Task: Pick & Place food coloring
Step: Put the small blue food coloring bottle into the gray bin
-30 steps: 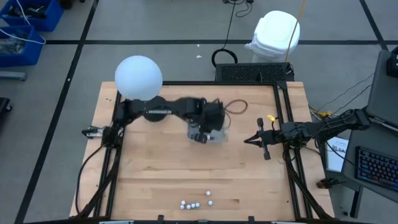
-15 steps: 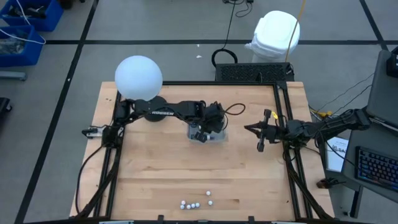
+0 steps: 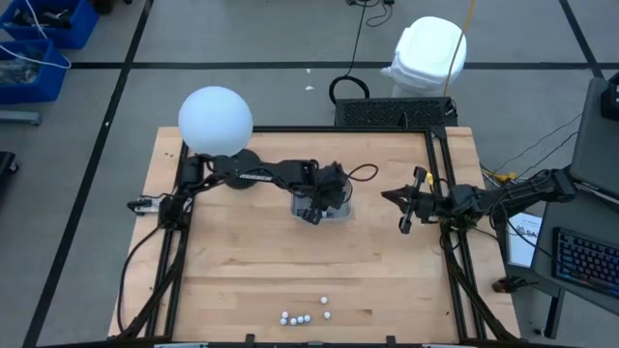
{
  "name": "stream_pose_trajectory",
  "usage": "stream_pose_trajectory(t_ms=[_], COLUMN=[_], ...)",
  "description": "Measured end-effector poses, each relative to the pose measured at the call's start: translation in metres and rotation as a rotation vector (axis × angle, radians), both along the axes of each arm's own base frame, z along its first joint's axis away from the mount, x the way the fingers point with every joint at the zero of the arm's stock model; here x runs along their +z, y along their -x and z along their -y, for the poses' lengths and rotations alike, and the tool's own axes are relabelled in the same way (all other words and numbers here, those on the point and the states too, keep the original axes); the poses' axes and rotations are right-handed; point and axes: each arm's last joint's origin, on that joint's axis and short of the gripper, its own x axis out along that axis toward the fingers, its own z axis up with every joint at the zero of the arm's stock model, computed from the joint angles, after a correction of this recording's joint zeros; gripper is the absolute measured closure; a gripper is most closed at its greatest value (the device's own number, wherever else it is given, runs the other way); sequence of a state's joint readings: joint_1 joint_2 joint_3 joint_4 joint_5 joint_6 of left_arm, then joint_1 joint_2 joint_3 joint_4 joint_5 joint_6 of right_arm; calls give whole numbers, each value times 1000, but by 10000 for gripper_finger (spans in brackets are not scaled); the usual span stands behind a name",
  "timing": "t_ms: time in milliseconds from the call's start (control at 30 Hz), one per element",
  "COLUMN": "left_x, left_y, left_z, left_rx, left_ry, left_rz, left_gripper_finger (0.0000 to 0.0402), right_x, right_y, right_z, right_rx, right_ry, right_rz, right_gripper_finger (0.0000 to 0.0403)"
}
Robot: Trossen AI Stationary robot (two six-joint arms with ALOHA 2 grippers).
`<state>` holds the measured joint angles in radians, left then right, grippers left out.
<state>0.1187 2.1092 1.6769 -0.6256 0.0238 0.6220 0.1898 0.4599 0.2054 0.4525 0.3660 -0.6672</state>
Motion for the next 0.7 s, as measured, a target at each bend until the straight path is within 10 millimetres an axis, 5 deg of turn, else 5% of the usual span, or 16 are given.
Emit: stream_pose_trajectory(t_ms=[433,700], left_x=[-10,5], left_y=[-7,-10], left_z=[-4,10], left_rx=[15,28], left_ry=[-4,-117], left_rz=[19,-36], left_gripper_finger=[330,330], right_x=[-3,-4], right_y=[-1,-1], right_z=[0,0], right_rx=[1,1], right_ry=[-2,-1], right_rz=[-27,-34], right_gripper_finger=[403,403])
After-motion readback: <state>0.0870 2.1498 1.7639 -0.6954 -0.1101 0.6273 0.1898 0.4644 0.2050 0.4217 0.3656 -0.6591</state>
